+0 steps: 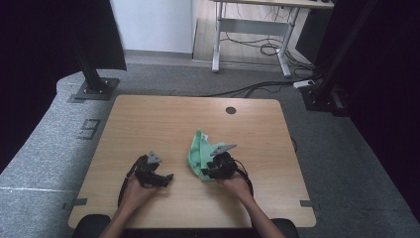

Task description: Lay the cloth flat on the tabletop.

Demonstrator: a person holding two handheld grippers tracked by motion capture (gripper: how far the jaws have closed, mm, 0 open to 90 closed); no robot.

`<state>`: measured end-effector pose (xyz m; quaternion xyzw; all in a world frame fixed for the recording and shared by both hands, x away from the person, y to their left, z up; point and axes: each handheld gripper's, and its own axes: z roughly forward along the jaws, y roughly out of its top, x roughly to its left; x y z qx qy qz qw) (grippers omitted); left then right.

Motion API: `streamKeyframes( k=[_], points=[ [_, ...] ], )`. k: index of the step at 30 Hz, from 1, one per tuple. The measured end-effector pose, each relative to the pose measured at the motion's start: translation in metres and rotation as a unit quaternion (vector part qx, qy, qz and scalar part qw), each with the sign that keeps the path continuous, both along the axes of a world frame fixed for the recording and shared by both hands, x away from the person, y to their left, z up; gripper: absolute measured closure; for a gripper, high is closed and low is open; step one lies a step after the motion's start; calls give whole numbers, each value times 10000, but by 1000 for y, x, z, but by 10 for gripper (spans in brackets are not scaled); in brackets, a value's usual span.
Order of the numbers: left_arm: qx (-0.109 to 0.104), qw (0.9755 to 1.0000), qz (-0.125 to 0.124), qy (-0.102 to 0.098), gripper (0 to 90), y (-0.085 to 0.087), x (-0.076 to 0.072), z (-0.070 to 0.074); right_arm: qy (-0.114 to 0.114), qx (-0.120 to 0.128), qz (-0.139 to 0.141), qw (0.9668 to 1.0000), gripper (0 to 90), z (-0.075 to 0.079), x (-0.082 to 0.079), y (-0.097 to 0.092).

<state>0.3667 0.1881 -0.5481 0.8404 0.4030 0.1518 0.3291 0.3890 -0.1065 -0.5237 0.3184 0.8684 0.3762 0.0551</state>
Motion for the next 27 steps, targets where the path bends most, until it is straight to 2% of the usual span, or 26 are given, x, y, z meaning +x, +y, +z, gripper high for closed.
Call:
streamKeyframes(
  k=[4,6,9,12,14,18,21,24,27],
  points=[
    [-77,10000,-4,33,159,-3,3,4,-7,-265,34,9996,668,-13,-1,1],
    [-117,9999,-28,6,160,-5,4,7,-40,-158,-24,9999,705,-15,-2,-1],
    [-219,9996,-127,-108,175,-13,7,16,-119,-197,-38,9997,760,-15,-3,-2],
    [-455,9984,-271,-172,209,-22,12,25,-182,-209,-72,9996,786,-16,-3,-2],
    [-575,9976,-346,-169,222,-29,16,28,-134,-168,-89,9997,773,-16,-2,-3],
    [-682,9962,-503,-178,239,-43,23,31,-44,-142,13,9999,658,-15,-3,-2],
    [-703,9957,-574,-178,260,-53,29,32,-45,-164,49,9998,603,-13,-7,0],
    [-709,9955,-616,-148,281,-61,34,30,-93,-115,145,9998,586,-8,-14,1],
    [-625,9959,-649,-118,322,-65,37,26,-123,-77,275,9995,578,-5,-20,3]
  ],
)
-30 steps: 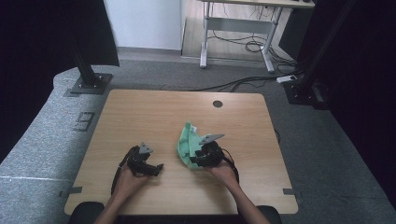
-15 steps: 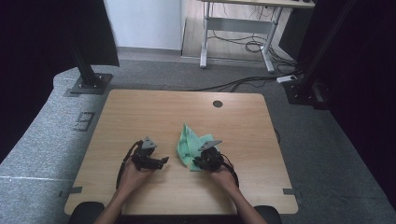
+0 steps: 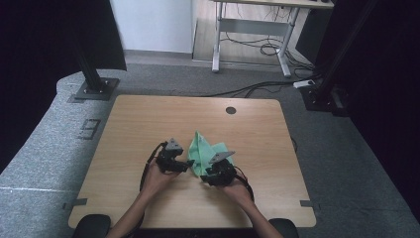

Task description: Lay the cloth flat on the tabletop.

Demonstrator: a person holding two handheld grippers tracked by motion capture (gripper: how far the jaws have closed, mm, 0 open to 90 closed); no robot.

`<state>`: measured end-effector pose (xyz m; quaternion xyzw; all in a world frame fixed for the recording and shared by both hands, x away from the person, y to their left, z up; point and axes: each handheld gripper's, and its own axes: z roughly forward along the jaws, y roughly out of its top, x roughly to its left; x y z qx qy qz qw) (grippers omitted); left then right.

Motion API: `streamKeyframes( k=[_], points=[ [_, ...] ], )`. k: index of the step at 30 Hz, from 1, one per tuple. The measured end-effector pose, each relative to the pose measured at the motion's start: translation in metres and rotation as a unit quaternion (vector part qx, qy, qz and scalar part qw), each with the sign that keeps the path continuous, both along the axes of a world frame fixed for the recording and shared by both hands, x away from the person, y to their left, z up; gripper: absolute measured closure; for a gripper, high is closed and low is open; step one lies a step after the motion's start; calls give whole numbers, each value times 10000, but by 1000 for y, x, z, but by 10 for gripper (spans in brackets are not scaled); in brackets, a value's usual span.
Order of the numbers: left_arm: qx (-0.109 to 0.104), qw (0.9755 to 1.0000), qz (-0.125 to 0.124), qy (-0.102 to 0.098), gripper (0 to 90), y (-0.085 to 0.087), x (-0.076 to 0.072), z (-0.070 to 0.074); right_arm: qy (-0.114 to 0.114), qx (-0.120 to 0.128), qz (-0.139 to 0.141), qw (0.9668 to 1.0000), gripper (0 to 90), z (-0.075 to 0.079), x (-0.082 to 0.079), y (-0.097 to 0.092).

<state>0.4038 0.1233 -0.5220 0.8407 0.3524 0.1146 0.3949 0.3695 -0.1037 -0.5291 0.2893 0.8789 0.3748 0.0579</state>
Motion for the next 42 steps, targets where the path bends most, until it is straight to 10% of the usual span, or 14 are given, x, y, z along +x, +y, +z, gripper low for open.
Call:
streamKeyframes(
  k=[13,27,35,42],
  points=[
    [164,9997,-180,19,827,-2,3,-5,-190,-317,34,9993,848,-6,-7,1],
    [-71,9998,-10,-169,839,26,-1,24,-852,84,-616,9944,852,54,5,-47],
    [-561,9982,141,-153,839,54,-2,50,-1096,265,-1136,9871,852,85,19,-75],
    [-185,9995,241,89,815,54,6,22,-622,11,-1470,9872,840,52,44,-84]
  ],
)
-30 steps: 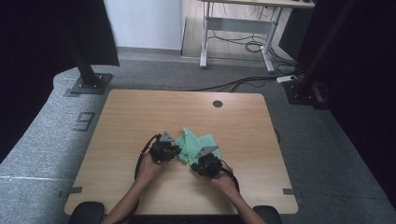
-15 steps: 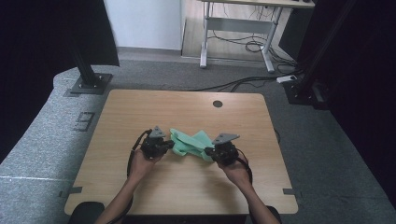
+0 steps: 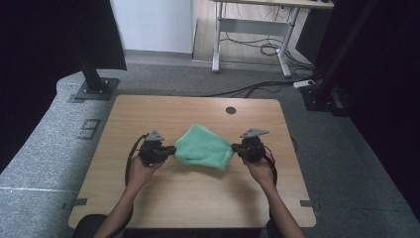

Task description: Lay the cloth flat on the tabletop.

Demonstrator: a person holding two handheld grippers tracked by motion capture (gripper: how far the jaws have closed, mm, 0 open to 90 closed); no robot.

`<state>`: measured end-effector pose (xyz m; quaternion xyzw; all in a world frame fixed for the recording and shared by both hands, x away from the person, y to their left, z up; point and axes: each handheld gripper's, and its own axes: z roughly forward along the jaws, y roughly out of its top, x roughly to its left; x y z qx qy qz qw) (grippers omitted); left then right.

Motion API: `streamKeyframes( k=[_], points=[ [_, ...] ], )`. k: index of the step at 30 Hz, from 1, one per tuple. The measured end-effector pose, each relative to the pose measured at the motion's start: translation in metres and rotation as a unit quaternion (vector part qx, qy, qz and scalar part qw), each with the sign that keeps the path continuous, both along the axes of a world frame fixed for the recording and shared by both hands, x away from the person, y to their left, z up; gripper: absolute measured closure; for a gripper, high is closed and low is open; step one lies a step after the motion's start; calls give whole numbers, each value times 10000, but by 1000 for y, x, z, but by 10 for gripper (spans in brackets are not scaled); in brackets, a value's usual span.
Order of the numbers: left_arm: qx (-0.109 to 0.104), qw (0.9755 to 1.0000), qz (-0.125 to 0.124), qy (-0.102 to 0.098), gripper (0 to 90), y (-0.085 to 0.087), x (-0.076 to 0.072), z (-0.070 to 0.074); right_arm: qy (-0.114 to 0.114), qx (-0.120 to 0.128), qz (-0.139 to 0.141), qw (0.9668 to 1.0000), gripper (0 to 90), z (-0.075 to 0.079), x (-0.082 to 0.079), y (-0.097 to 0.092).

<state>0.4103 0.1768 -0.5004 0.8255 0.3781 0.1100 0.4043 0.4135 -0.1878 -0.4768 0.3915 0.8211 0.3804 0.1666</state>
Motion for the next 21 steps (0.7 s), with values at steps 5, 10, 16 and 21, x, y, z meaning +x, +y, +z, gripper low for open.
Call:
streamKeyframes(
  k=[5,10,16,21],
  points=[
    [297,9989,352,-38,495,4,6,-17,378,-114,-256,9989,619,-32,6,-7],
    [2,9996,197,-207,370,5,-5,9,265,-42,-161,9995,571,-21,-4,-9],
    [-160,9992,-329,-136,356,-8,-23,23,252,73,218,9994,571,-11,-25,-1],
    [-24,9992,-401,-55,284,-26,-27,7,333,151,434,9984,531,-19,-37,8]
  ],
)
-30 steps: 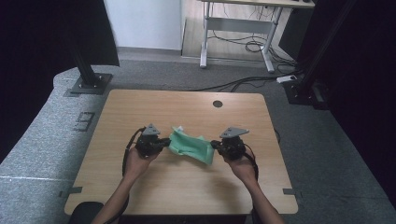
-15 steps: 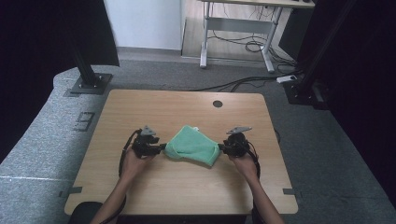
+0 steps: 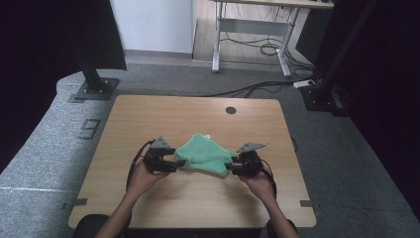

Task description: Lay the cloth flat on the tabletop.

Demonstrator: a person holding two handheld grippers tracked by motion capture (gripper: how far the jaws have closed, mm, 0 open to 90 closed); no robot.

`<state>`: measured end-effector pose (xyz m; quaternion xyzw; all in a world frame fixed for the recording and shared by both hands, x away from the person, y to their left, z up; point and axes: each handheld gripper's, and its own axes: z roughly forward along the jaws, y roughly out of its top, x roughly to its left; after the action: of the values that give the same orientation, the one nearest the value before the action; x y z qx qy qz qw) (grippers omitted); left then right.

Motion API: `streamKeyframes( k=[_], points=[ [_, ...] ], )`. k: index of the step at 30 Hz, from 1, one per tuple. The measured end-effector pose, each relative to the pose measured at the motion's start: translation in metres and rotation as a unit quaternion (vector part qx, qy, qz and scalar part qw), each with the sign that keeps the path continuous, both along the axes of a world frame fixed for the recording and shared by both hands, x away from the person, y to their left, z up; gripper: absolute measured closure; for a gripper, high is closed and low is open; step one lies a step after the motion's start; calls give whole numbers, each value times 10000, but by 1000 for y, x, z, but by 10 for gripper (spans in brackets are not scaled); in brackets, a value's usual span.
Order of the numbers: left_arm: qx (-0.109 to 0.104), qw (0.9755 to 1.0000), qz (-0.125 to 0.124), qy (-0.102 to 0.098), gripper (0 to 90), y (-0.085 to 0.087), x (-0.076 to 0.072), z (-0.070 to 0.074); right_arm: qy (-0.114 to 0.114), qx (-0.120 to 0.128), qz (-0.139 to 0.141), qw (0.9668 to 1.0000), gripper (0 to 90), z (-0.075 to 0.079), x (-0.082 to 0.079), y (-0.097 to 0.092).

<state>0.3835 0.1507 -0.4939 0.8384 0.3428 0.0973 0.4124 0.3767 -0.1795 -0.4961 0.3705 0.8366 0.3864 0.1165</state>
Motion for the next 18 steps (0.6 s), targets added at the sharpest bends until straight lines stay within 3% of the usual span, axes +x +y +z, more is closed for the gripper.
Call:
streamKeyframes(
  k=[2,5,9,10,11,13,16,18],
  points=[
    [63,9999,21,93,254,-6,3,-11,84,-37,72,9999,509,-9,-2,6],
    [251,9996,65,117,303,-12,8,-25,187,-208,79,9996,514,-24,-1,12],
    [425,9989,35,170,594,-13,13,-38,300,-304,91,9990,700,-39,0,16],
    [394,9990,19,209,680,-12,14,-40,307,-276,106,9991,756,-39,0,16],
    [252,9993,4,276,730,-11,14,-40,285,-308,136,9990,798,-38,-1,16],
    [187,9995,2,272,808,-10,14,-39,155,-441,136,9988,844,-34,-3,18],
    [115,9999,-26,118,834,-6,12,-28,37,-353,130,9993,850,-27,-4,16],
    [-142,9999,-24,15,836,1,11,-12,-77,-179,71,9998,851,-16,-5,11]
  ],
)
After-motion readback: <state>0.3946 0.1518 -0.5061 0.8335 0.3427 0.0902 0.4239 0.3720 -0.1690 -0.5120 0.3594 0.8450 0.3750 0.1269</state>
